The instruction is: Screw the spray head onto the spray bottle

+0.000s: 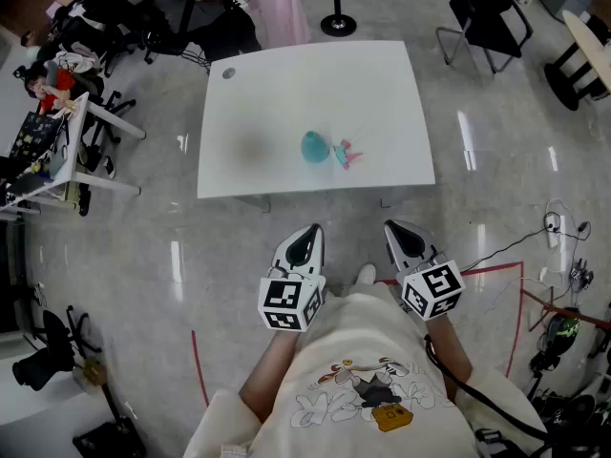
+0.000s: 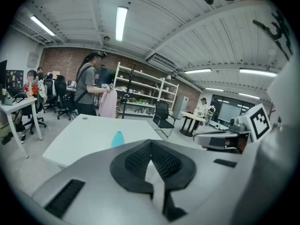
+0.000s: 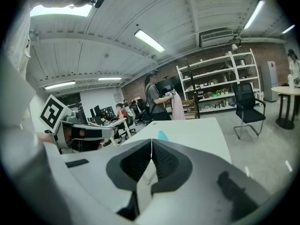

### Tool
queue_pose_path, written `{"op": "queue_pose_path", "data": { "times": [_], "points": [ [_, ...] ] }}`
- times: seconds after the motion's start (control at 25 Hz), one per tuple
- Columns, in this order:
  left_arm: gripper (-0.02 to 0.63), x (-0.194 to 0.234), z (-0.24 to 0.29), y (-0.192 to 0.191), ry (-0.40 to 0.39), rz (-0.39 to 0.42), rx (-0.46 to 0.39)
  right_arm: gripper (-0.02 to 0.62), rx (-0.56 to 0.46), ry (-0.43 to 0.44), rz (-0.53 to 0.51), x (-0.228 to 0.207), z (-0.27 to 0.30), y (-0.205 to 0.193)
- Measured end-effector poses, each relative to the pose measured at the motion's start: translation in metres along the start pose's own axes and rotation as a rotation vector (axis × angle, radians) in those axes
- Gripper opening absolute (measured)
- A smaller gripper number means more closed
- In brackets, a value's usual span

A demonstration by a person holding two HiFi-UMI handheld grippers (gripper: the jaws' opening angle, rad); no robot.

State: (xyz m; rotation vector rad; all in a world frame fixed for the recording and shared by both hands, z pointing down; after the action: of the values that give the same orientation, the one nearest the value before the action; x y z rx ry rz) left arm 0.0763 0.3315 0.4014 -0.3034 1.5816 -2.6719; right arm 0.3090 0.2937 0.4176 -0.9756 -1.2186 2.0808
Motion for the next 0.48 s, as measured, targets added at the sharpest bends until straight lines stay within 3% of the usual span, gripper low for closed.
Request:
{"op": "queue_pose_path", "data": {
  "times": [0.2,0.32,0.36,0.44,0.48],
  "points": [
    [0.006,0.008,0.026,-0.004,0.057,0.029,-0.068,0.006,-0.008,0.012,-0.022,-0.029,0.001,0.004],
    [0.035,0.015,0.048,-0.007,0.064,0.096,-0.096,0.006,0.009,0.029,-0.013,-0.035,0.005,0.001],
    [0.103,0.017,0.058,-0.008,0.064,0.123,-0.105,0.006,0.018,0.034,-0.01,-0.036,0.006,0.0],
    [0.302,0.025,0.084,-0.012,0.065,0.184,-0.126,0.006,0.031,0.04,-0.004,-0.037,0.01,-0.001],
    [0.339,0.032,0.099,-0.015,0.068,0.21,-0.135,0.006,0.034,0.039,-0.003,-0.039,0.013,0.0]
  ]
}}
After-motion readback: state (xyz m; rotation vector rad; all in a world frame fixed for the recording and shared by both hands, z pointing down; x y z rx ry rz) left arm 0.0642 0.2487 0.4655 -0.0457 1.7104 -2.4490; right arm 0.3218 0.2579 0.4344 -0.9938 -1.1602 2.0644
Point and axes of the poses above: the fingertips, and each gripper's own axes: z forward along the fingers, x to its left, y out of its top, the point moved 10 cm from there along -z, backward along the fingers, and after that the axes turned 10 degrees about y, right-handed, at the moved point
